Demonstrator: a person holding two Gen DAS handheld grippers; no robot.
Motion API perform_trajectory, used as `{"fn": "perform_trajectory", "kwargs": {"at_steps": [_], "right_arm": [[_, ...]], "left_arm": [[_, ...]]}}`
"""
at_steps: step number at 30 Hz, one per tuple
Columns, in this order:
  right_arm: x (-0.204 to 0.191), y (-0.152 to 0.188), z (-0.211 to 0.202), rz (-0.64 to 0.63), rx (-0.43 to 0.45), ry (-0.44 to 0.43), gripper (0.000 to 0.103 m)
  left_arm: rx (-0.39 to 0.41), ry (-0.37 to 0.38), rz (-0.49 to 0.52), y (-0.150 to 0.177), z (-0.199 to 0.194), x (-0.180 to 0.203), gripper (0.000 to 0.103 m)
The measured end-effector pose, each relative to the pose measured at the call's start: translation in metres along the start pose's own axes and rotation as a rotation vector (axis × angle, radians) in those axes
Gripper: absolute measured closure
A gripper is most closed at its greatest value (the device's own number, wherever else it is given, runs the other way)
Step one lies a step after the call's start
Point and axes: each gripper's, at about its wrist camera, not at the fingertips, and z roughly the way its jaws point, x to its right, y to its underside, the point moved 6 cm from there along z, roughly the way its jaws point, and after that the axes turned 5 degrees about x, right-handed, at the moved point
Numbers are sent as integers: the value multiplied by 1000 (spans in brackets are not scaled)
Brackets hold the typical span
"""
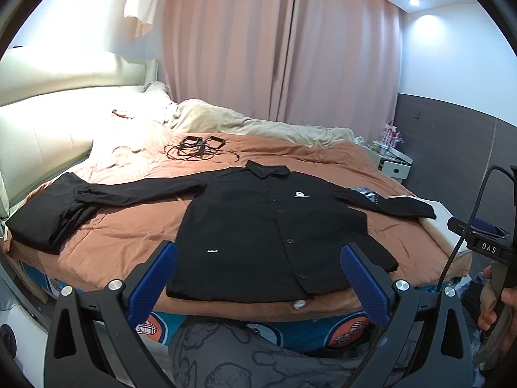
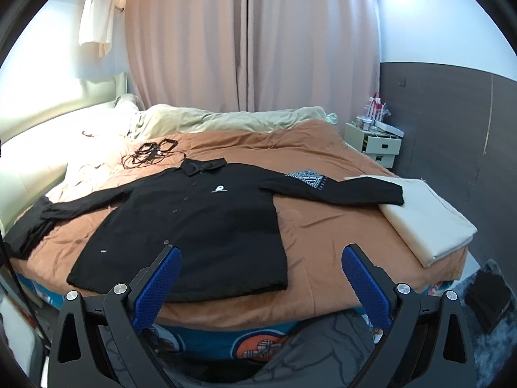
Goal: Fold large clothes
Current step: 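Move both tools toward the black shirt's sleeves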
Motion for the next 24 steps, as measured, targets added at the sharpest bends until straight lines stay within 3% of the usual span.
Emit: {"fn": "perform_trajectory", "kwargs": {"at_steps": [12, 24], "right_arm": [[-43, -12, 71, -29, -37, -76, 3], [-68, -10, 155, -21, -127, -110, 4]], "left_arm": [[-71, -102, -68, -3, 62, -58, 0], [-151, -199, -127, -4, 138, -131, 0]]}}
